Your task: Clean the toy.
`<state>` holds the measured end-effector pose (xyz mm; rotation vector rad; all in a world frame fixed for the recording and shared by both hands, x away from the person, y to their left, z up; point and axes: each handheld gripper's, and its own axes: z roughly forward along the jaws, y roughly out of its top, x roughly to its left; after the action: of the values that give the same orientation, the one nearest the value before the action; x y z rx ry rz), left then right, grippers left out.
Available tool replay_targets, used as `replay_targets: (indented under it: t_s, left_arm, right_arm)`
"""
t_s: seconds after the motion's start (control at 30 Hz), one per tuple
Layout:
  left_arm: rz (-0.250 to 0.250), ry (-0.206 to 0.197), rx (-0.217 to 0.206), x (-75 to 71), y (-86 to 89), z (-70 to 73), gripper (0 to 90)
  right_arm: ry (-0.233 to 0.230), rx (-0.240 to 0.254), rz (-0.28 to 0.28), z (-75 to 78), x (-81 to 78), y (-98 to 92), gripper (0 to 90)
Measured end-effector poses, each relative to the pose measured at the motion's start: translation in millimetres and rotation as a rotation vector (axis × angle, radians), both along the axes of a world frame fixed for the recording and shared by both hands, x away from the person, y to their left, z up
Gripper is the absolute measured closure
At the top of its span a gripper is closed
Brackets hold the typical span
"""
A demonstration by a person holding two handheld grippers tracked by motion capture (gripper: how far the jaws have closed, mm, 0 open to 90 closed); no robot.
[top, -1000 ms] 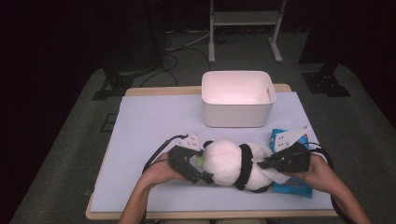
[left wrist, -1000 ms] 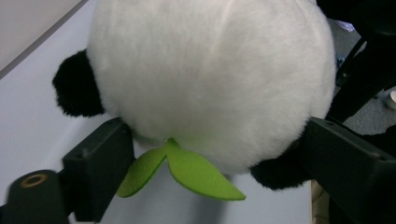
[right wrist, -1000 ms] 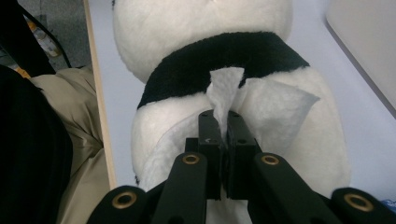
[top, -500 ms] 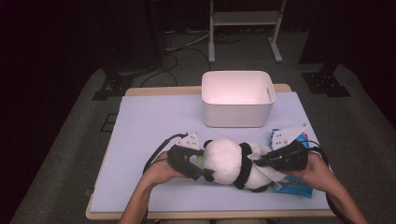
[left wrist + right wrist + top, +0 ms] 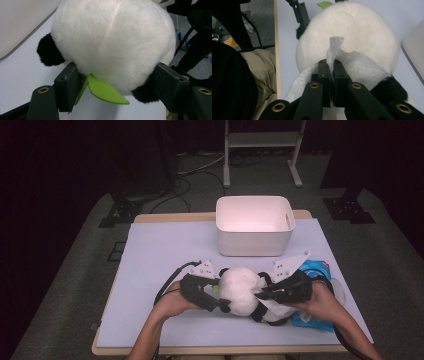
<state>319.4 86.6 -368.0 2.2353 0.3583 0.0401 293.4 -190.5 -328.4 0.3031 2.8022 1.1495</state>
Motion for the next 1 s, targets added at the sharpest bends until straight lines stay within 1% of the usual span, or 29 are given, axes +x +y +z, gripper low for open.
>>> replay_targets:
  t_s: [0.17,0.23,0.47,0.7,0.77,0.83,1.0]
  left_arm:
    - [0.002,-0.006,-0.006,0.9,-3.5,4.2,28.1]
    - [0.000,-0.011,-0.003,1.1,-5.4,6.7,28.2]
    - [-0.008,-0.030,0.018,0.9,-13.0,16.2,28.2]
    - [-0.011,-0.030,0.013,1.6,-13.6,16.0,28.1]
    - [-0.014,-0.031,0.016,1.8,-13.1,15.2,28.1]
    - [-0.010,-0.028,0.015,1.9,-12.3,14.7,28.1]
    - [-0.007,-0.022,0.021,2.1,-10.9,13.1,28.0]
  right_arm:
    - [-0.005,0.006,0.024,7.6,0.7,10.7,86.6]
    - [-0.009,0.010,0.039,11.8,0.8,15.6,86.6]
    - [-0.032,-0.006,0.083,24.4,3.3,37.2,86.6]
    - [-0.023,-0.011,0.112,25.8,7.6,53.2,86.6]
    - [-0.029,-0.021,0.118,24.8,6.5,54.4,86.5]
    - [-0.019,-0.022,0.115,23.4,5.3,51.7,86.6]
    - [-0.006,-0.024,0.106,18.3,2.3,38.5,86.5]
